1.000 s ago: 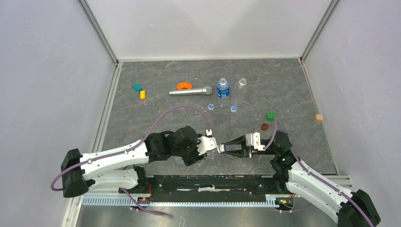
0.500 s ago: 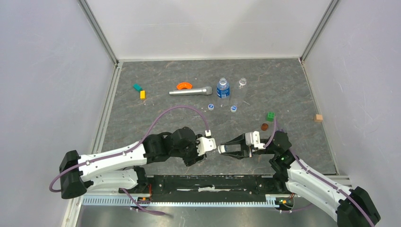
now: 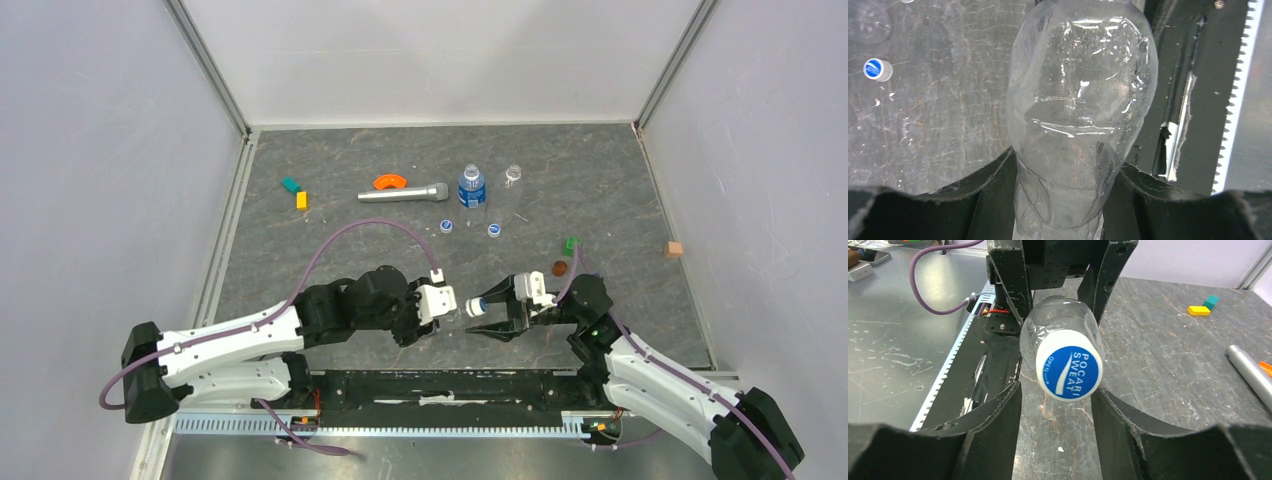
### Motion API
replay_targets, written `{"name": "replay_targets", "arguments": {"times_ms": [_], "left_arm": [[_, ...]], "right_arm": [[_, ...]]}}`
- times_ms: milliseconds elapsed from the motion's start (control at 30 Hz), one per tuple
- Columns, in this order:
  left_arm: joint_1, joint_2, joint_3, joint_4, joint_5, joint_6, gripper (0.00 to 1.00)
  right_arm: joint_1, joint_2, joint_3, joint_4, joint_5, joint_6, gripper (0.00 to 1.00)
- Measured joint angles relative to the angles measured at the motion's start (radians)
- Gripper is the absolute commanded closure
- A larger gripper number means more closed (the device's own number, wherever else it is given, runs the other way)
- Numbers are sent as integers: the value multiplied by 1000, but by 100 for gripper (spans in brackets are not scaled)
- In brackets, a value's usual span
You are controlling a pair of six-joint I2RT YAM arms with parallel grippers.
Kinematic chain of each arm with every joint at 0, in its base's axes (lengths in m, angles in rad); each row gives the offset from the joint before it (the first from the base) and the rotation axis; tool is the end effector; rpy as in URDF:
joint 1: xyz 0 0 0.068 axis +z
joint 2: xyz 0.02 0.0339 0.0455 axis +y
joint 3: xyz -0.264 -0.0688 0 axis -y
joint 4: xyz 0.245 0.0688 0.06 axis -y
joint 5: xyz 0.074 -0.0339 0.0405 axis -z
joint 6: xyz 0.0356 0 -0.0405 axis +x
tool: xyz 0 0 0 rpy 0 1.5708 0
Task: Unscrew the bottle caps
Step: Unscrew the bottle cap from the plastic bottle.
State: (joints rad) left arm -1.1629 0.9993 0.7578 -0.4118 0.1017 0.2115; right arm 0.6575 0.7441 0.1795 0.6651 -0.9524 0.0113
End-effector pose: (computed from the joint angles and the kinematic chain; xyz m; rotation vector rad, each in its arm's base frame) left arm 0.0825 -0.2000 0.2687 1.5004 1.7374 -0.6229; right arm 0.1081 0.1201 0.2214 -1.2258 1.0955 1.2141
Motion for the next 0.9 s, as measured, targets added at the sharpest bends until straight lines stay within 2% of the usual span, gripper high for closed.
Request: {"name": "replay_targets", "arguments": {"times_ms": [233, 500, 700, 900], "left_arm": [[0, -20, -35, 34, -134, 0, 74], [0, -106, -101, 94, -323, -4, 74], [0, -163, -131, 142, -441, -5, 73], [0, -188, -161, 177, -516, -13, 77]], "right_arm": [[0, -46, 0, -55, 95, 35, 38], [0, -91, 0, -163, 310, 145, 37], [0, -87, 25, -277, 489, 275, 36], [0, -53, 79, -327, 600, 478, 36]]}}
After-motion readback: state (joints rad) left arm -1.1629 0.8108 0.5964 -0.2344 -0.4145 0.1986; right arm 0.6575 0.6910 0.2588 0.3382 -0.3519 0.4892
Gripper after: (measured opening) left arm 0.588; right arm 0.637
